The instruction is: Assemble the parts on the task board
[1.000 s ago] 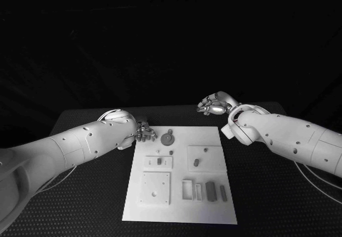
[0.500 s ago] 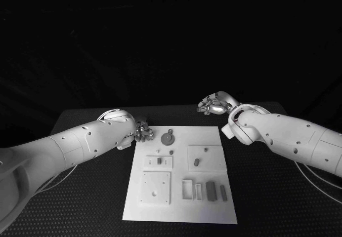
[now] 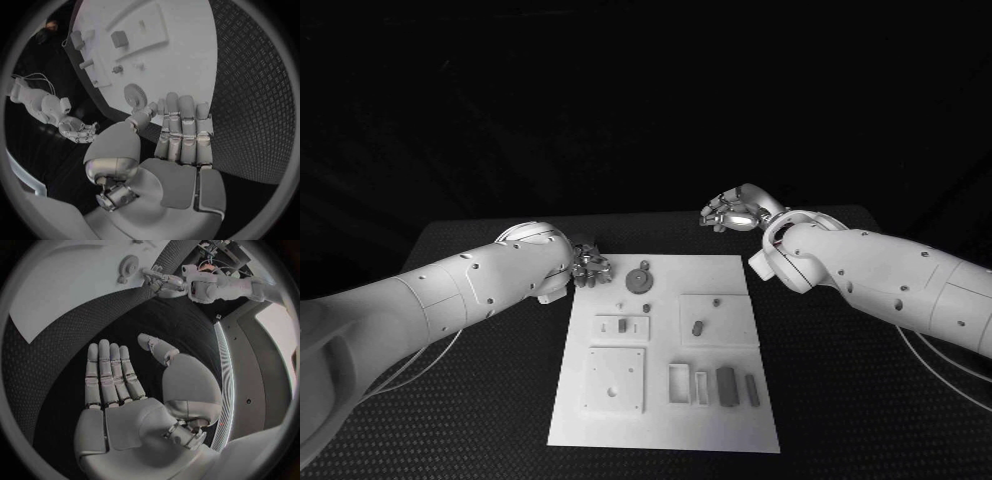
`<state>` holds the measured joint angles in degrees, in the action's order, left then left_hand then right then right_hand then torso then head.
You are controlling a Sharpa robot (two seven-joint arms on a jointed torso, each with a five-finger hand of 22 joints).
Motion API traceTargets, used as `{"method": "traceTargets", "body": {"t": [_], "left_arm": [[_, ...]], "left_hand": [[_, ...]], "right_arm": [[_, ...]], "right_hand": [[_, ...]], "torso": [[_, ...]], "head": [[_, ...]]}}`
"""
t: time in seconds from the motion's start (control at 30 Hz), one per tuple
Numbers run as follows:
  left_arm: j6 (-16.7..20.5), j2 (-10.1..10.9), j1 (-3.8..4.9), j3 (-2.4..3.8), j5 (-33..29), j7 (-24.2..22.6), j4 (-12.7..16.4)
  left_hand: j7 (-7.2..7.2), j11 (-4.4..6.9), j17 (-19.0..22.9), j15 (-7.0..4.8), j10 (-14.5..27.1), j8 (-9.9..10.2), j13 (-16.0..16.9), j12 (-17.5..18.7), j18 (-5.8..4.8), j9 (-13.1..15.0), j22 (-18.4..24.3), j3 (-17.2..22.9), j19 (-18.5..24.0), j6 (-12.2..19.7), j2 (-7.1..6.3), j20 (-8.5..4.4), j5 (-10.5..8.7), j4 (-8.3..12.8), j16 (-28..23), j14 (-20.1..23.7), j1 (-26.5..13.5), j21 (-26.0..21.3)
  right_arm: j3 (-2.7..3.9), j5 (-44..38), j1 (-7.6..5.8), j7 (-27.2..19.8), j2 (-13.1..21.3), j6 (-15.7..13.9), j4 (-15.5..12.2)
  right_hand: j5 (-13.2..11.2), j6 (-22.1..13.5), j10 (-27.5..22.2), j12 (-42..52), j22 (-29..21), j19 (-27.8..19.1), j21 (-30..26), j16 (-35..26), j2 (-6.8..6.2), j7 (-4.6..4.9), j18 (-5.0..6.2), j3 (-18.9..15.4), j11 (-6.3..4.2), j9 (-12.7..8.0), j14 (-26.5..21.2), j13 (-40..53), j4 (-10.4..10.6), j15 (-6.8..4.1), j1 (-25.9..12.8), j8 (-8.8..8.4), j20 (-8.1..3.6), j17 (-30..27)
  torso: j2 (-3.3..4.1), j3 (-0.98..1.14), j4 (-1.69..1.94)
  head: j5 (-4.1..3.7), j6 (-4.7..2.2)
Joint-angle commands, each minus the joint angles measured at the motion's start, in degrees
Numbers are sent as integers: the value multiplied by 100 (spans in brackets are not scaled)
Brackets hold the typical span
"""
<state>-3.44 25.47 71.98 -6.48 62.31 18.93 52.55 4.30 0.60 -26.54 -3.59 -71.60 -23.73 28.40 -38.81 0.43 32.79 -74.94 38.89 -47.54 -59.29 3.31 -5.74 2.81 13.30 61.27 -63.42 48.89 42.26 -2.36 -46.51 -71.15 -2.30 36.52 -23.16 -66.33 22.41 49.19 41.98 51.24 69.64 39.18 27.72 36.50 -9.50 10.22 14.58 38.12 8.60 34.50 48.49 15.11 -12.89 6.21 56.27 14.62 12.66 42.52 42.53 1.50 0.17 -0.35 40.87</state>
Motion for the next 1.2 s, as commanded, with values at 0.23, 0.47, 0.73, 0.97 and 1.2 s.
{"method": "traceTargets", "body": {"t": [0.23,0.47,0.73,0.97,1.2], "left_arm": [[250,482,23,2,-545,-23,661],[513,1022,103,-8,-610,31,1496],[697,1530,118,-30,-509,106,2269],[836,1705,111,-161,-192,100,2610],[999,1771,86,-329,125,290,2840]], "left_hand": [[-59,162,-96,-44,-313,131,15,79,23,-53,-80,25,-125,-232,297,-369,50,193,32,-118,-444,-56],[-98,211,-141,-114,-396,166,56,79,43,-52,-107,137,-276,-334,275,-426,68,286,55,-227,-515,-17],[-119,233,-160,-136,-453,170,76,72,45,-40,-112,170,-332,-392,247,-450,69,292,63,-290,-517,-1],[-138,254,-178,-156,-505,172,94,61,48,-29,-117,186,-376,-435,238,-470,72,302,77,-345,-516,18],[-179,294,-225,-181,-629,164,136,28,57,-2,-123,211,-458,-546,165,-504,89,308,121,-457,-479,65]], "right_arm": [[1,-48,2,-31,47,67,-5],[1,-48,1,-27,83,56,3],[1,-48,1,-22,112,53,-1],[1,-48,1,-22,120,51,-6],[1,-48,1,-23,122,55,-11]], "right_hand": [[18,-38,-47,35,11,34,-33,-20,20,-3,41,-5,-12,-7,-32,-10,-21,3,10,0,5,-5],[18,-38,-47,36,13,35,-36,-20,18,-3,41,-4,-12,-7,-32,-11,-23,3,13,0,4,-5],[19,-38,-47,37,16,36,-38,-20,16,-4,41,-2,-13,-7,-32,-12,-27,2,18,1,3,-5],[18,-37,-47,38,18,37,-40,-20,15,-4,41,-2,-13,-7,-32,-13,-29,2,21,1,3,-5],[18,-37,-47,39,20,39,-42,-20,13,-4,41,-2,-13,-7,-33,-14,-27,2,19,2,3,-5]], "torso": [[-9,9,8],[-12,8,15],[-8,-2,11],[1,-12,8],[1,-13,9]], "head": [[1,2],[8,-8],[14,-7],[17,8],[33,28]]}}
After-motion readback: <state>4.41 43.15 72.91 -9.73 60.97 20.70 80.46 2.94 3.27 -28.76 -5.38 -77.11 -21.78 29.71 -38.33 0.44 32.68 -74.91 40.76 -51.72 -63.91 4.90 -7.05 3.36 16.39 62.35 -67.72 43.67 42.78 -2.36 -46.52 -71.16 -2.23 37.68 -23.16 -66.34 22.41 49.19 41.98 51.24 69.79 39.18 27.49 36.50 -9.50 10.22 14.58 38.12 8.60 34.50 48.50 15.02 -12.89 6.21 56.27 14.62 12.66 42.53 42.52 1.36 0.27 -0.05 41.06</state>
